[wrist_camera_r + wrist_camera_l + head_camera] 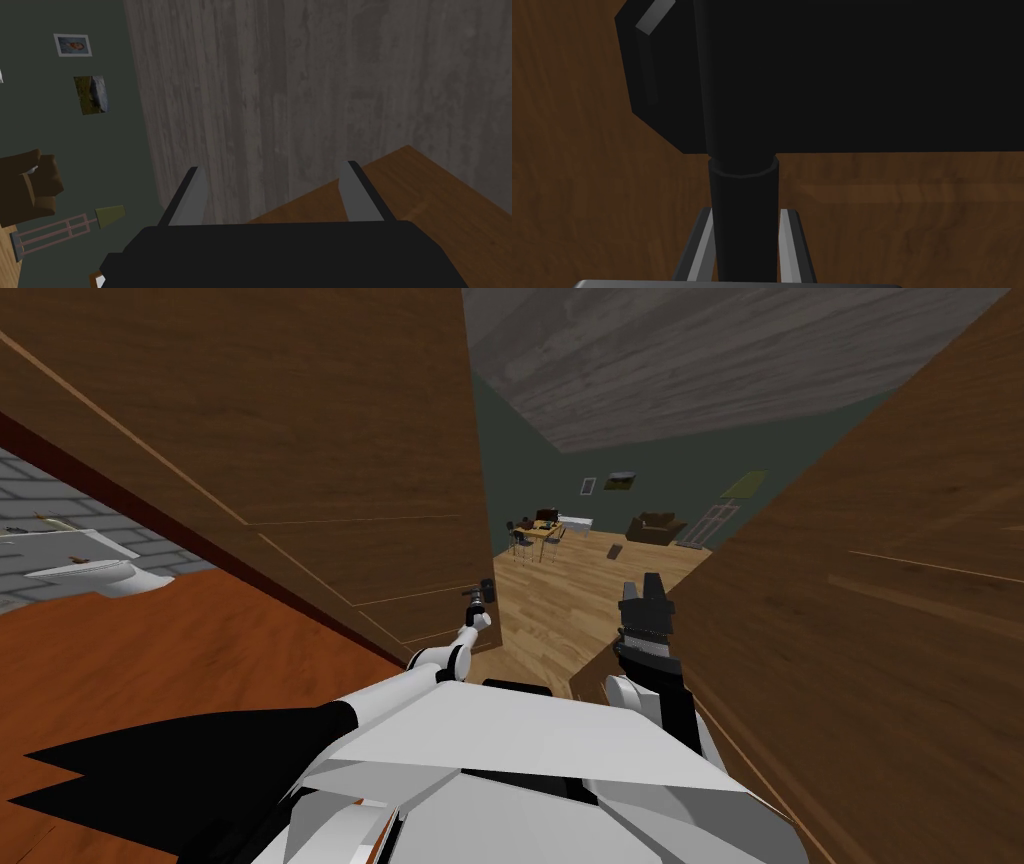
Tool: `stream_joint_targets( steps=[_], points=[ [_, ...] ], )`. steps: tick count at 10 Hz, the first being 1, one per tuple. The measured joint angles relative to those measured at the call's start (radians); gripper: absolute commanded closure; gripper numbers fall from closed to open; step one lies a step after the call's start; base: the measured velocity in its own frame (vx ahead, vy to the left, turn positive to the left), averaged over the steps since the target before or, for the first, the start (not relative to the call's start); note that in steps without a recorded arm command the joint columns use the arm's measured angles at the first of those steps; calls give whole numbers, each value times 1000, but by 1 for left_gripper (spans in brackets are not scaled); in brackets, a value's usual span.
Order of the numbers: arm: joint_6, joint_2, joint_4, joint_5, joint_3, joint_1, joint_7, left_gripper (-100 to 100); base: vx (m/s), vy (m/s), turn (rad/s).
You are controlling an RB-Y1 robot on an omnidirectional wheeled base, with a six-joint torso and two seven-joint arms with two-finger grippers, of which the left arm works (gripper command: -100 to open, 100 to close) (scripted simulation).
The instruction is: Push the door open
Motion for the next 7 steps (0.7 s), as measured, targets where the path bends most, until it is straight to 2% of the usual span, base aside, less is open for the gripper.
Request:
stream_joint_targets(
  steps=[1, 2, 3, 4, 5, 6, 7],
  points=[
    [5, -20, -27, 12, 21, 15, -27, 100, 173, 17, 45],
    [7, -23, -39, 15, 26, 21, -39, 100, 61, 15, 0],
    [-24, -1, 24, 16, 24, -16, -26, 100, 16, 6, -13],
    [-19, -11, -17, 18, 29, -2, -35, 100, 140, -9, 68],
    [-12, -24, -25, 26, 42, 1, -51, 100, 201, -7, 68],
    [-22, -31, -7, 35, 55, -4, -62, 100, 199, 2, 63],
    [-41, -36, 20, 44, 68, -16, -70, 100, 151, -27, 47]
  ],
)
